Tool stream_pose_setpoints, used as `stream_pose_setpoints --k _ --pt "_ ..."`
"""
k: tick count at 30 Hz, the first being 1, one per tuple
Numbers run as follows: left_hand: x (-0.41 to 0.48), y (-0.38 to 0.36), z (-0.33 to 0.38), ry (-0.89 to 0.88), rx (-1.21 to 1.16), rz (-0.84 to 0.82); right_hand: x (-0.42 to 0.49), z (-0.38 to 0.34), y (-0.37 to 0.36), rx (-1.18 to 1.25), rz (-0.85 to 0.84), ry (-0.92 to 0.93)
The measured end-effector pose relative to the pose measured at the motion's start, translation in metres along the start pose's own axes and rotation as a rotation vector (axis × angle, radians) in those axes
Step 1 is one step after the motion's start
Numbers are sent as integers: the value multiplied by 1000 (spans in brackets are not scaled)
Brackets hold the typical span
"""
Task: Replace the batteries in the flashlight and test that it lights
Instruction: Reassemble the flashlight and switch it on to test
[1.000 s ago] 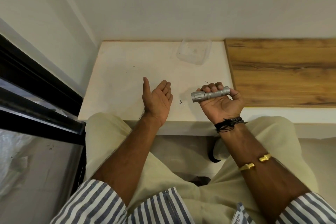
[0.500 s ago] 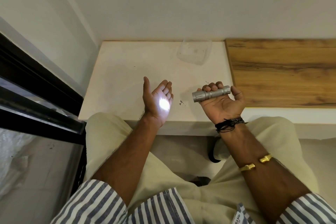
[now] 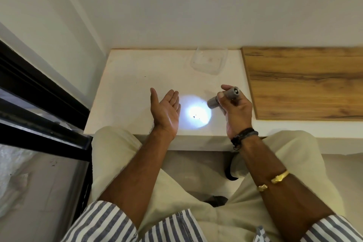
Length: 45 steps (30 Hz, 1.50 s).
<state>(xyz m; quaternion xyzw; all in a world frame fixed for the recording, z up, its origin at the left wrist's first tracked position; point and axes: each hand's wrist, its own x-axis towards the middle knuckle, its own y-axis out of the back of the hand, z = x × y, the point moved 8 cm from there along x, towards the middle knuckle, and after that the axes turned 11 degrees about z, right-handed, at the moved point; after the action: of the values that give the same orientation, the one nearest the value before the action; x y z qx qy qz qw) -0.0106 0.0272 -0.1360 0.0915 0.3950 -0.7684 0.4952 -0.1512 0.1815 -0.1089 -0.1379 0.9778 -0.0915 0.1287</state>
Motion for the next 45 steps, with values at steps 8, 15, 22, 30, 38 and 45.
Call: stream_pose_setpoints --k 8,15,22,30,38,45 --pt "5 10 10 -104 5 89 -14 -34 0 -91 78 436" --pt "4 12 13 -131 5 121 -9 -32 4 -60 69 353" --pt "2 11 13 -114 -12 107 -11 -36 10 -170 185 383" --pt "1 11 12 -126 11 120 -5 -27 8 -120 111 325" --pt "2 11 10 -115 12 109 1 -16 13 2 130 172" --pt "3 5 -1 22 -34 36 8 8 4 478 17 -233"
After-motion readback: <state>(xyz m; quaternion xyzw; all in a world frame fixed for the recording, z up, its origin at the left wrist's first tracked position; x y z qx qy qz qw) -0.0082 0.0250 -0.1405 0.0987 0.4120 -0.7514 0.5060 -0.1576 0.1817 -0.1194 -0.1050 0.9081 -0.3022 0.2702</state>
